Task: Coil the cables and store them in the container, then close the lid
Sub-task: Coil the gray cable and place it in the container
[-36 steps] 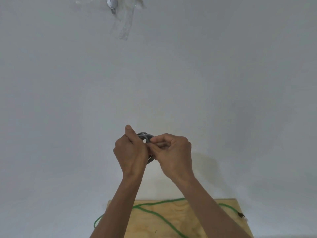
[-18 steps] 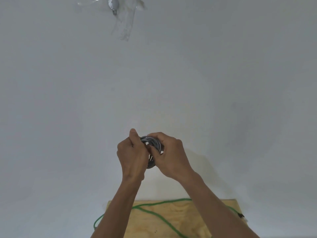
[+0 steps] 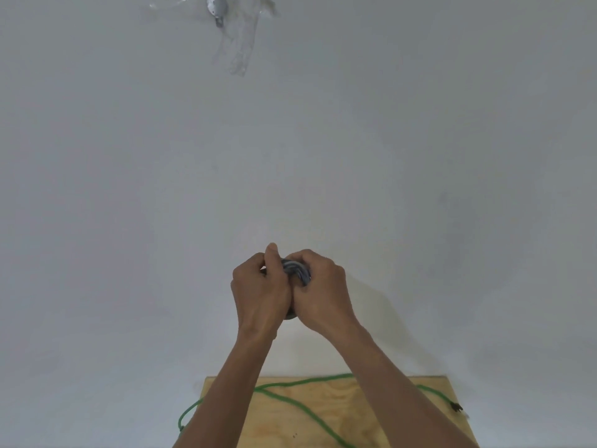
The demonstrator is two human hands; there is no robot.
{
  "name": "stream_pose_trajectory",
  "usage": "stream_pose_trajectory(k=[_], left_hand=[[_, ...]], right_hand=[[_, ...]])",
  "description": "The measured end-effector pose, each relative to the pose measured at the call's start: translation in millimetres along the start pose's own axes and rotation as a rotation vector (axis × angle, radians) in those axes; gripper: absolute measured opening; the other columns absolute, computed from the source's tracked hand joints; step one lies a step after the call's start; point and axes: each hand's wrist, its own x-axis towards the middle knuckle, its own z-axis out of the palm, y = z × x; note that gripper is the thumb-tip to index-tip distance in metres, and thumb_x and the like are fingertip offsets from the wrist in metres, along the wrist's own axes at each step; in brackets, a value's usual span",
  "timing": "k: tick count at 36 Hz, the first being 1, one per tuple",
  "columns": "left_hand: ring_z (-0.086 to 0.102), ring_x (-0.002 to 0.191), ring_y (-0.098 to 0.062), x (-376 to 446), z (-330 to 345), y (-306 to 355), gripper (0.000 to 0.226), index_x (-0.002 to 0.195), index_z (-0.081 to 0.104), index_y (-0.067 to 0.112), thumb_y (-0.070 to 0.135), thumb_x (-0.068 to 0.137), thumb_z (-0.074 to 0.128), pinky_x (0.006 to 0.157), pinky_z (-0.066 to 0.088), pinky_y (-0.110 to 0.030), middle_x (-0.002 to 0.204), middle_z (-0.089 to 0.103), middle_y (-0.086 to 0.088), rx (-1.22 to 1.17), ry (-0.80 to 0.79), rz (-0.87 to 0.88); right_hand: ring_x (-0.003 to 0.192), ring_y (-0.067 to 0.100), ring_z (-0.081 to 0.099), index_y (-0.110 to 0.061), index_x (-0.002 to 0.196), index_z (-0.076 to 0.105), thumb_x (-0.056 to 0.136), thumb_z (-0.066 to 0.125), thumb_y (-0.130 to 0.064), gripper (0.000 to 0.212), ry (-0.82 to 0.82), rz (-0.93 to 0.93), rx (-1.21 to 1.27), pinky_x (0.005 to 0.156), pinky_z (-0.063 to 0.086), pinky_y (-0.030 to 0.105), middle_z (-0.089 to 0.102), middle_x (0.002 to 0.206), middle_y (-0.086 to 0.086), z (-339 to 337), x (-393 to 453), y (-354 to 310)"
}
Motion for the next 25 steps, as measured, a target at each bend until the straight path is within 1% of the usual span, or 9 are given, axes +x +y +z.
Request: stream_pose_trajectory(k=[3, 7, 11, 13, 15, 18, 20, 23, 25], left_hand=[[0.044, 0.045, -0.010, 0, -1, -2, 0.051, 0.074, 0.064, -0.004, 0.036, 0.103, 0.049, 0.051, 0.045, -0.030, 0.053, 0.049, -0.004, 0.006, -0.018, 0.002], [0.046, 0.049, -0.013, 2, -6, -5, 0.049, 0.072, 0.069, 0.003, 0.035, 0.103, 0.050, 0.056, 0.043, -0.032, 0.057, 0.058, -0.011, 0.029, -0.033, 0.014], [0.032, 0.048, -0.016, 7, -9, -7, 0.051, 0.073, 0.063, -0.005, 0.035, 0.102, 0.051, 0.055, 0.035, -0.033, 0.052, 0.038, -0.004, 0.046, -0.040, -0.011], [0.030, 0.049, -0.016, 8, -8, -7, 0.052, 0.073, 0.060, -0.008, 0.034, 0.101, 0.051, 0.055, 0.033, -0.032, 0.054, 0.034, -0.004, 0.059, -0.056, 0.001], [0.029, 0.049, -0.016, 8, -8, -7, 0.051, 0.073, 0.057, -0.010, 0.033, 0.101, 0.051, 0.055, 0.033, -0.032, 0.055, 0.034, -0.006, 0.067, -0.068, 0.007], [0.031, 0.052, -0.018, 8, -6, -10, 0.053, 0.072, 0.054, -0.011, 0.034, 0.100, 0.051, 0.056, 0.034, -0.033, 0.058, 0.035, -0.009, 0.067, -0.066, -0.008], [0.029, 0.053, -0.019, 7, -6, -11, 0.054, 0.070, 0.052, -0.011, 0.035, 0.100, 0.051, 0.056, 0.033, -0.033, 0.057, 0.033, -0.008, 0.070, -0.057, -0.016], [0.027, 0.052, -0.020, 7, -5, -11, 0.056, 0.069, 0.050, -0.011, 0.035, 0.100, 0.051, 0.055, 0.033, -0.034, 0.056, 0.029, -0.007, 0.072, -0.062, -0.026], [0.026, 0.051, -0.019, 7, -6, -12, 0.056, 0.067, 0.048, -0.010, 0.035, 0.100, 0.051, 0.055, 0.032, -0.035, 0.054, 0.027, -0.004, 0.079, -0.064, -0.036]], right_hand=[[0.069, 0.015, 0.073, -0.021, 0.096, 0.072, 0.086, 0.063, -0.003, 0.023, -0.089, 0.074, 0.213, 0.064, 0.059, 0.028, 0.073, 0.092, -0.006, -7, 3, 2], [0.082, 0.017, 0.075, -0.022, 0.102, 0.071, 0.080, 0.078, -0.010, 0.026, -0.209, 0.098, 0.315, 0.079, 0.060, 0.031, 0.073, 0.101, -0.006, -21, 9, 12], [0.086, 0.018, 0.073, -0.022, 0.106, 0.069, 0.079, 0.070, -0.007, 0.031, -0.313, 0.024, 0.245, 0.077, 0.058, 0.030, 0.074, 0.097, -0.002, -32, 10, 15], [0.078, 0.019, 0.071, -0.023, 0.107, 0.069, 0.077, 0.065, -0.009, 0.033, -0.334, -0.002, 0.184, 0.069, 0.055, 0.027, 0.074, 0.091, 0.001, -36, 10, 14], [0.073, 0.022, 0.066, -0.026, 0.107, 0.068, 0.075, 0.058, -0.018, 0.035, -0.363, -0.017, 0.133, 0.071, 0.055, 0.033, 0.073, 0.083, 0.003, -40, 11, 14], [0.069, 0.009, 0.062, -0.027, 0.110, 0.069, 0.077, 0.052, -0.021, 0.037, -0.434, -0.016, 0.062, 0.084, 0.055, 0.035, 0.065, 0.061, -0.016, -46, 13, 15], [0.063, 0.011, 0.059, -0.028, 0.110, 0.069, 0.086, 0.054, -0.013, 0.033, -0.441, -0.035, -0.025, 0.073, 0.053, 0.027, 0.062, 0.057, -0.014, -48, 13, 16], [0.060, 0.014, 0.057, -0.030, 0.112, 0.069, 0.095, 0.058, -0.012, 0.027, -0.404, -0.130, -0.167, 0.061, 0.048, 0.025, 0.071, 0.078, -0.001, -44, 12, 21], [0.063, 0.004, 0.055, -0.032, 0.113, 0.071, 0.098, 0.058, -0.017, 0.024, -0.357, -0.174, -0.228, 0.065, 0.046, 0.023, 0.070, 0.092, -0.009, -40, 11, 24]])
